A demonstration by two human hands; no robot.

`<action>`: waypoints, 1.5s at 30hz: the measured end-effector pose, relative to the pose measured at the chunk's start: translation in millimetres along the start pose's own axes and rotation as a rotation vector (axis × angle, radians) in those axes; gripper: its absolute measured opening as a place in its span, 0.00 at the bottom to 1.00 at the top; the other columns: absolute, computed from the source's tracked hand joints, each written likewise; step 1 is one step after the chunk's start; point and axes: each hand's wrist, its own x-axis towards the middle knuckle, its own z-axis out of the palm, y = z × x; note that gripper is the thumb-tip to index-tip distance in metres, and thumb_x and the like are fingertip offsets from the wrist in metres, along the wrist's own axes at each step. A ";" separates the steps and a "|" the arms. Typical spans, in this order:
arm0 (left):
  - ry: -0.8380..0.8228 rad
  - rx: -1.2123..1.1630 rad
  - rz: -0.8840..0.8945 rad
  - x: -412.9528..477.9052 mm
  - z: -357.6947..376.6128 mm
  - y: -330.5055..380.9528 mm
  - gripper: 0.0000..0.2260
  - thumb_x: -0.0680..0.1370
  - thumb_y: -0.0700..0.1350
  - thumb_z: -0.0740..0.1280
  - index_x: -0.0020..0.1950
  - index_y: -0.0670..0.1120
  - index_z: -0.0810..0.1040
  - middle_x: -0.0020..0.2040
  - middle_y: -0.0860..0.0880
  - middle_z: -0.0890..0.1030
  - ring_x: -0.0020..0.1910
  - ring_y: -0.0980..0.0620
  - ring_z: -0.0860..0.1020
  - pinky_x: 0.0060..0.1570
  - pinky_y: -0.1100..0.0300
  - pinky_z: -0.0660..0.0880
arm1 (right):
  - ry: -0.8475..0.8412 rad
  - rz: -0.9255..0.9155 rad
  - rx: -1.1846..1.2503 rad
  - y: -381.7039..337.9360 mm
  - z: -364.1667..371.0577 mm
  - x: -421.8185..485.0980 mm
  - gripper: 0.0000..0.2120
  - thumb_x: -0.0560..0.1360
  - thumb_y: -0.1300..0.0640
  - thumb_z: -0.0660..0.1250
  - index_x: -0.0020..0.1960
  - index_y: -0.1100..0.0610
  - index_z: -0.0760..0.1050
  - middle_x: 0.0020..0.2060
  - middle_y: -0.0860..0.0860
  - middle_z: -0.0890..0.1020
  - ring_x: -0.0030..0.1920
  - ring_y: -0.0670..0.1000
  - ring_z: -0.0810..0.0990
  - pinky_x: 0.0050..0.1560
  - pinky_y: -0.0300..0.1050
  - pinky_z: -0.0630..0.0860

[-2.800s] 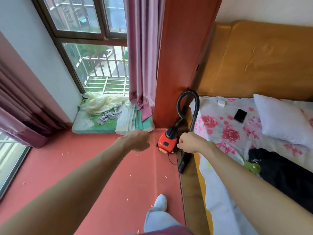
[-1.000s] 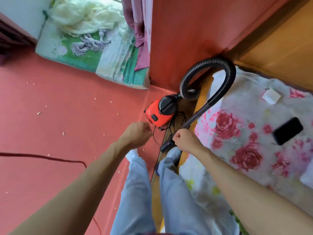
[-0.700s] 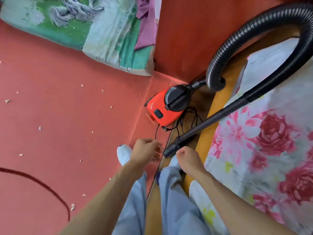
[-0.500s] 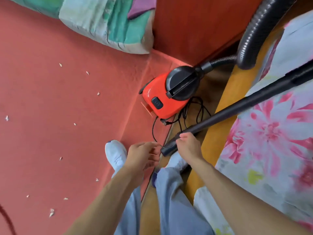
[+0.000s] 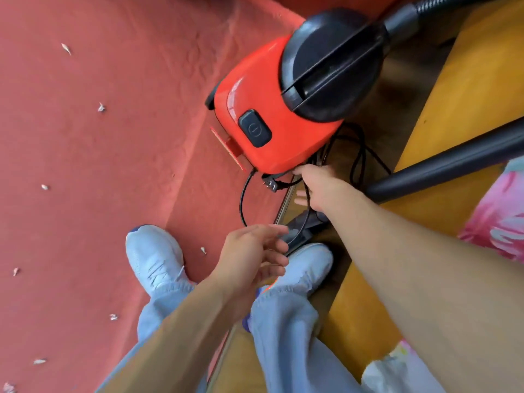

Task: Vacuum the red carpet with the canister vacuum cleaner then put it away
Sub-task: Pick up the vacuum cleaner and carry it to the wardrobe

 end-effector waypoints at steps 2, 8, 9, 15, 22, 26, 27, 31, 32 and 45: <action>0.019 0.016 0.022 11.1 -1.0 7.7 0.07 0.80 0.37 0.64 0.47 0.41 0.82 0.31 0.48 0.76 0.25 0.53 0.72 0.26 0.63 0.71 | -0.066 0.002 0.167 8.3 4.8 11.2 0.14 0.77 0.65 0.66 0.60 0.55 0.70 0.52 0.56 0.78 0.46 0.55 0.81 0.45 0.48 0.83; 0.080 0.042 0.071 22.1 -5.8 22.9 0.07 0.80 0.36 0.63 0.47 0.40 0.81 0.30 0.48 0.75 0.23 0.54 0.72 0.25 0.62 0.71 | 0.266 -0.114 0.296 26.8 27.5 14.0 0.08 0.76 0.64 0.61 0.45 0.54 0.75 0.41 0.53 0.81 0.32 0.49 0.75 0.31 0.40 0.73; 0.092 0.038 0.067 19.1 -7.2 21.8 0.07 0.80 0.36 0.63 0.48 0.40 0.81 0.30 0.48 0.75 0.23 0.54 0.72 0.25 0.63 0.71 | 0.324 -0.144 0.254 30.7 28.9 8.4 0.07 0.77 0.61 0.61 0.46 0.54 0.77 0.44 0.54 0.81 0.37 0.51 0.78 0.39 0.44 0.77; 0.216 0.051 0.144 -5.6 -12.0 32.4 0.08 0.79 0.35 0.62 0.46 0.40 0.81 0.32 0.47 0.74 0.25 0.54 0.72 0.26 0.63 0.72 | 0.473 -0.315 0.170 54.1 15.9 -64.5 0.10 0.76 0.62 0.64 0.53 0.55 0.81 0.49 0.53 0.84 0.51 0.56 0.81 0.50 0.45 0.75; -0.047 0.277 0.098 -39.0 4.6 58.2 0.15 0.70 0.58 0.73 0.48 0.48 0.84 0.46 0.50 0.85 0.48 0.51 0.81 0.51 0.52 0.75 | 0.337 -0.710 -0.064 81.0 4.8 -177.1 0.07 0.78 0.63 0.64 0.52 0.56 0.79 0.44 0.48 0.82 0.47 0.50 0.80 0.48 0.41 0.73; -0.196 0.198 -0.027 -65.9 16.2 60.5 0.25 0.65 0.65 0.77 0.46 0.46 0.80 0.44 0.43 0.81 0.47 0.45 0.81 0.65 0.46 0.74 | 0.199 -0.802 -0.311 90.9 -3.3 -217.7 0.09 0.78 0.63 0.62 0.54 0.52 0.77 0.48 0.48 0.81 0.51 0.50 0.79 0.50 0.44 0.74; -0.199 0.132 -0.037 -70.3 15.8 60.5 0.27 0.66 0.66 0.75 0.49 0.44 0.79 0.49 0.39 0.82 0.50 0.43 0.82 0.67 0.46 0.74 | 0.166 -0.828 -0.358 89.9 -7.9 -224.9 0.10 0.78 0.62 0.62 0.55 0.52 0.77 0.50 0.48 0.81 0.53 0.50 0.79 0.53 0.45 0.74; -0.229 -0.076 -0.004 -81.7 4.5 57.6 0.40 0.70 0.73 0.61 0.68 0.42 0.72 0.62 0.35 0.81 0.58 0.40 0.82 0.67 0.45 0.74 | 0.051 -0.881 -0.486 76.6 -25.8 -241.7 0.09 0.78 0.60 0.62 0.54 0.50 0.77 0.49 0.43 0.81 0.53 0.46 0.78 0.52 0.45 0.74; -0.269 -0.101 0.009 -86.1 0.8 56.2 0.45 0.67 0.76 0.57 0.70 0.42 0.72 0.62 0.36 0.81 0.59 0.41 0.81 0.70 0.44 0.71 | 0.038 -0.862 -0.493 71.5 -28.4 -245.6 0.09 0.78 0.60 0.62 0.54 0.50 0.77 0.47 0.42 0.80 0.51 0.46 0.79 0.50 0.45 0.74; -0.124 0.144 0.313 -118.8 -16.0 80.9 0.15 0.79 0.43 0.70 0.36 0.48 0.68 0.31 0.49 0.69 0.28 0.51 0.70 0.29 0.60 0.76 | -0.420 -0.666 -0.097 36.0 -61.7 -263.9 0.17 0.74 0.65 0.60 0.55 0.48 0.79 0.47 0.50 0.86 0.49 0.55 0.84 0.57 0.58 0.79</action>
